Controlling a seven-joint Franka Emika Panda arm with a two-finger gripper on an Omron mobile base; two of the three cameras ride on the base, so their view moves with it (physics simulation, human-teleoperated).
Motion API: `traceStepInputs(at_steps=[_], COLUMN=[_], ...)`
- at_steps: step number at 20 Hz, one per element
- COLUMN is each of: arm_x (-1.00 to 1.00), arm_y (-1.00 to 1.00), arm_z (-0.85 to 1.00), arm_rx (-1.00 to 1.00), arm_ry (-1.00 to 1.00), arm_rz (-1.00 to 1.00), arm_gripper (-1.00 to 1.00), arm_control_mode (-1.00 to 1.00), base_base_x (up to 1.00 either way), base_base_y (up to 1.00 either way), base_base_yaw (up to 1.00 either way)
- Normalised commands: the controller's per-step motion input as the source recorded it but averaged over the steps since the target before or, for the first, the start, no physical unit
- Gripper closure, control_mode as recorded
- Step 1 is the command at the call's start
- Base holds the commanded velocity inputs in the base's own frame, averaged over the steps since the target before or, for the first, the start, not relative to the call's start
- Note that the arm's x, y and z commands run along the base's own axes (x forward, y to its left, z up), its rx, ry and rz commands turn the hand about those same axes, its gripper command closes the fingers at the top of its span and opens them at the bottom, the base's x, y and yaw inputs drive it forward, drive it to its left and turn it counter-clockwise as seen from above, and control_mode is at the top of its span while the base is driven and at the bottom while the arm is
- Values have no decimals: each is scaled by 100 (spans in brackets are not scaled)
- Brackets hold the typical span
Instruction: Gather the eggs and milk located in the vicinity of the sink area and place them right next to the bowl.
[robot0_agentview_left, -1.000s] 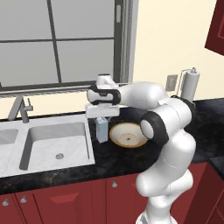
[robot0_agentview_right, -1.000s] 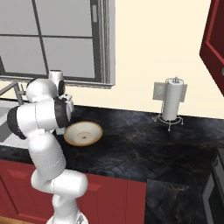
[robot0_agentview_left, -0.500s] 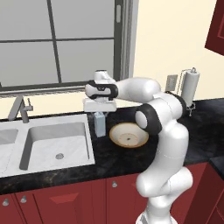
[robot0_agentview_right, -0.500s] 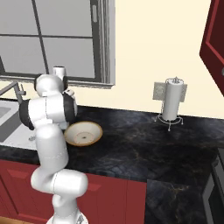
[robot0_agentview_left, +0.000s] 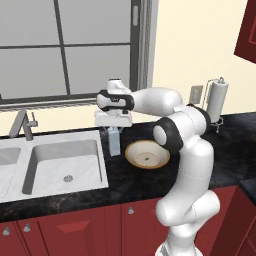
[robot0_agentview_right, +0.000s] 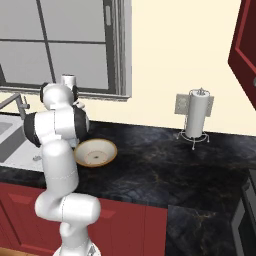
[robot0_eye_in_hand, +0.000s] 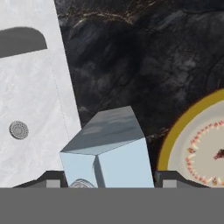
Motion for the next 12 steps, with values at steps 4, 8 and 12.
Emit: traceStepInputs(at_steps=[4,8,12], arm_x=[-44,-22,0], arm_y=[-7,-11,-12], arm_z=[-1,0,0], arm_rx=[0,0,0], arm_ry=[0,0,0], arm_rz=[-10,-8,-6], arm_gripper=[100,100,100], arm_control_mode=[-100,-100,-100], base_base_x=[0,0,0], base_base_y=[0,0,0], base_base_yaw=[0,0,0])
